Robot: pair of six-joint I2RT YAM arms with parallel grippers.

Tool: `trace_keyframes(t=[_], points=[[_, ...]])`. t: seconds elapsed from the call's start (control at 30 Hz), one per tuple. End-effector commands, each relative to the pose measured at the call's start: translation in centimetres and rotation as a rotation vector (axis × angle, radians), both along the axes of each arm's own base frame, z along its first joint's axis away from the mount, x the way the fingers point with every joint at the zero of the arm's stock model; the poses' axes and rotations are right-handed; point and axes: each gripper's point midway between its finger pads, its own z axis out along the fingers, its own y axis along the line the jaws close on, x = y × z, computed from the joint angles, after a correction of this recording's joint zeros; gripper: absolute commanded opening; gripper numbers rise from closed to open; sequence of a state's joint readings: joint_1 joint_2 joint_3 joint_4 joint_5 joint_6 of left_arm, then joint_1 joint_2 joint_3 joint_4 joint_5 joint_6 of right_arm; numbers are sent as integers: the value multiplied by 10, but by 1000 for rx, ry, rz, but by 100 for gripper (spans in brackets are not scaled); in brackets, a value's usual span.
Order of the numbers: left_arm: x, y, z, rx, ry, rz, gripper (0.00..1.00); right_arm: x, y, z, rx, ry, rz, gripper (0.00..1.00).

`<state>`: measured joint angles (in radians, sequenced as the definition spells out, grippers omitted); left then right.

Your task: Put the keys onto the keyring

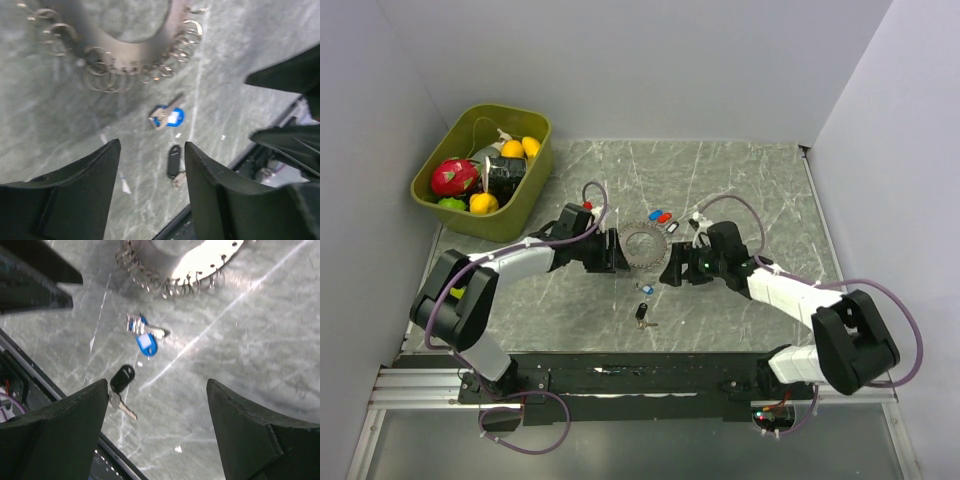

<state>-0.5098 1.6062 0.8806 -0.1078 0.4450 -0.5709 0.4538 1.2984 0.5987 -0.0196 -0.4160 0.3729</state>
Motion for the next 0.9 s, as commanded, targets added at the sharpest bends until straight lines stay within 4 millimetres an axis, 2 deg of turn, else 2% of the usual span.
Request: trace_keyframes(t=[0.0,0.17,0.27,0.43,0.63,0.73,0.87], points=[[0,-20,14,-116,9,-32,58,18,13,12,21,-10,10,84],[11,-28,5,-82,-8,-16,50,23,18,8,40,45,-21,83],[12,-31,-3,-14,-7,-20,48,23,18,4,44,65,-32,83],[12,-49,-10,72,-30,-43,45,22,19,-3,39,89,-37,83],[11,-53,-23,144,-35,-39,38,21,14,-7,33,101,-55,83],[11,-47,-23,175,-48,-30,38,27,11,-5,28,87,-66,83],[15,-40,-11,183,-77,-1,41,50,8,5,29,56,-100,84]])
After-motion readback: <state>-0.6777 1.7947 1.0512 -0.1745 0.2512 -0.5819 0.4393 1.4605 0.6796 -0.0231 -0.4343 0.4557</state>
